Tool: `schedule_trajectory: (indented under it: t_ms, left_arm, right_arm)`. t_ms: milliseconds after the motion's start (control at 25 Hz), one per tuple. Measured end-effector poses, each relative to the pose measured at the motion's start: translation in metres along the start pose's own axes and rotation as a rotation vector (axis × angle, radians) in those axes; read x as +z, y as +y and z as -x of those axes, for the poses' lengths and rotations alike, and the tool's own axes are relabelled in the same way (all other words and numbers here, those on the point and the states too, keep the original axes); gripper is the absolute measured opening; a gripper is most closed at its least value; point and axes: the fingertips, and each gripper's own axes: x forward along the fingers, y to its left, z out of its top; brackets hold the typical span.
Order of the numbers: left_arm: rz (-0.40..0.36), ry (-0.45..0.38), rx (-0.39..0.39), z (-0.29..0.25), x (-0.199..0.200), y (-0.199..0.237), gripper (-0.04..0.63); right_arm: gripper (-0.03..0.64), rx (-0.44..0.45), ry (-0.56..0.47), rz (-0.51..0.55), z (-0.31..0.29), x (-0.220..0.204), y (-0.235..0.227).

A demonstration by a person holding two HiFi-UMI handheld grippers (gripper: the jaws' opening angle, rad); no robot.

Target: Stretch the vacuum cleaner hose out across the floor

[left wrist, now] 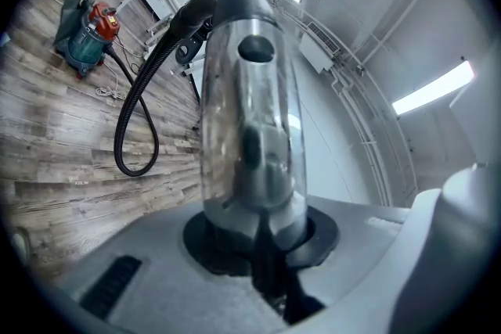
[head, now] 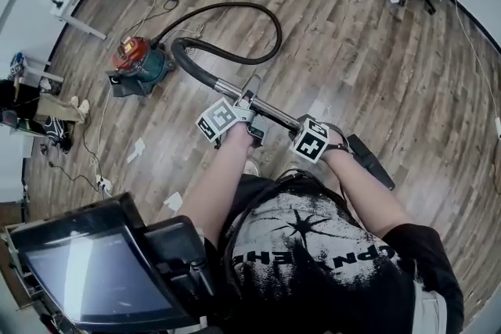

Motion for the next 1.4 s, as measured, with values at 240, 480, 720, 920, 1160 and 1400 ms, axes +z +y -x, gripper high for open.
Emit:
schedule_trajectory:
  t_ms: [240, 480, 720, 920, 1160, 1400]
  left_arm:
    - [-0.001, -0.017, 0.041, 0.024, -0.009, 0.015, 0.060]
    - [0.020, -0.049, 0.013, 0.052, -0.013, 0.011, 0.060]
    - [0.039, -0.071, -0.005, 0.081, -0.023, 0.002, 0.060]
    - [0.027, -0.042, -0.028, 0.120, -0.045, -0.010, 0.060]
    - [0.031, -0.029, -0.040, 0.175, -0.083, -0.013, 0.060]
    - [0.041, 0.002, -0.056, 0.205, -0.118, -0.022, 0.060]
  right_arm:
    - [0.069, 0.039, 0.002, 0.020, -0.014, -0.007, 0.026]
    - [0.067, 0.032, 0.010, 0.043, -0.009, -0.007, 0.048]
    - [0.066, 0.010, 0.037, 0.063, 0.003, -0.014, 0.073]
    - [0.066, -0.001, 0.032, 0.034, 0.011, -0.024, 0.121]
    - [0.066, -0.013, 0.042, 0.020, 0.014, -0.049, 0.186]
    - [0.066, -0.025, 0.056, -0.011, 0.025, -0.073, 0.228]
